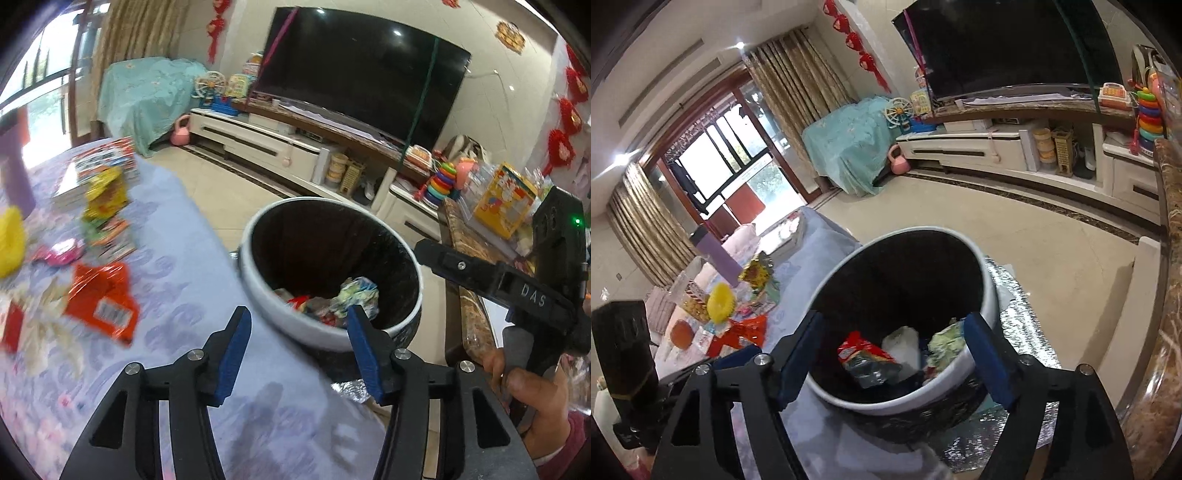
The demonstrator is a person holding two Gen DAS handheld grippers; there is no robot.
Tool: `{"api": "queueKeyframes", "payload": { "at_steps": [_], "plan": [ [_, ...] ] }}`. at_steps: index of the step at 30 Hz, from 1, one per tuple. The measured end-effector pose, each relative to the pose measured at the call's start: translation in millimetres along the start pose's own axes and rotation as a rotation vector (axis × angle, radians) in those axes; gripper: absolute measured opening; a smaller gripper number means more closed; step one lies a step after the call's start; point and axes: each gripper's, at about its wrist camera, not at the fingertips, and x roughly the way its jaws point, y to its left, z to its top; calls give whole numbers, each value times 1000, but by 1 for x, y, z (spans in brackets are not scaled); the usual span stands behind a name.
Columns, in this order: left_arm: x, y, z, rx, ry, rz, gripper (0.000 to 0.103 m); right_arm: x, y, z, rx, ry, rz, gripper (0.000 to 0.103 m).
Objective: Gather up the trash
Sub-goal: 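Move both open tools back over the table, then grasp the white-and-red milk carton with the left tool while the right tool grasps the orange snack bag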
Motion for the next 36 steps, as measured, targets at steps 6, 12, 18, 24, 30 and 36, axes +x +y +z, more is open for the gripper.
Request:
{"api": "queueKeyframes", "payload": {
  "at_steps": [6, 12, 18, 24, 30, 36],
  "plan": [
    [-42, 29, -28, -57, -21, 43, 53, 6, 23, -8, -11, 16, 49, 87],
    [-86, 60, -54, -140, -52, 105, 54, 17, 49, -21, -16, 62, 98, 94],
    [-119, 91, -81, -227, -59, 184, 61, 33, 84, -38, -63, 123, 148, 96],
    [-145, 122, -97, -335, -56, 263, 70, 50, 115, -53, -115, 175, 183, 97],
    [-162, 136, -99, -382, -73, 314, 70, 69, 145, -65, -167, 218, 220, 97],
    [-166, 150, -92, -396, -81, 334, 72, 85, 165, -68, -220, 233, 251, 97]
  ]
}}
